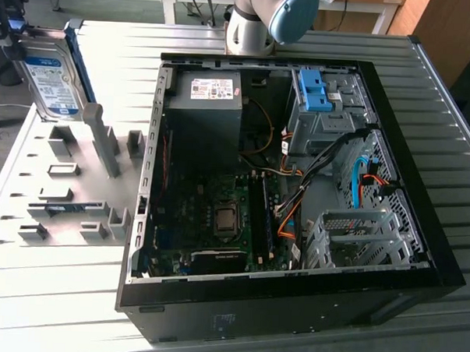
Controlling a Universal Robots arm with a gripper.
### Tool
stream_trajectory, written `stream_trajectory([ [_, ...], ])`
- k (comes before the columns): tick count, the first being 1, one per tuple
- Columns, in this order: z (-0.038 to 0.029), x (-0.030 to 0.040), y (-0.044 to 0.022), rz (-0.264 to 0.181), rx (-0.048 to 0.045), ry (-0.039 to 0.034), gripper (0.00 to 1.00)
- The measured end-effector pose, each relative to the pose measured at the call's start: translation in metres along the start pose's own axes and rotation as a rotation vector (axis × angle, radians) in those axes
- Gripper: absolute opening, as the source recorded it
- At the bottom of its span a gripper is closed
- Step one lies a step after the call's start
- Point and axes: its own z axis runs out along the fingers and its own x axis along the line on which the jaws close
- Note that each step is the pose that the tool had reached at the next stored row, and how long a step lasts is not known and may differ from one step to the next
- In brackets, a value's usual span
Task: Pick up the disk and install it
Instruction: 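Pick up the disk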
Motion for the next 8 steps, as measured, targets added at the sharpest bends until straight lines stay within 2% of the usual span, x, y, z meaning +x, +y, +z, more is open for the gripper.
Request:
stream_trajectory([
  [8, -0.0088, 0.0000, 0.0001, 0.000, 0.0000, 0.0000, 0.37],
])
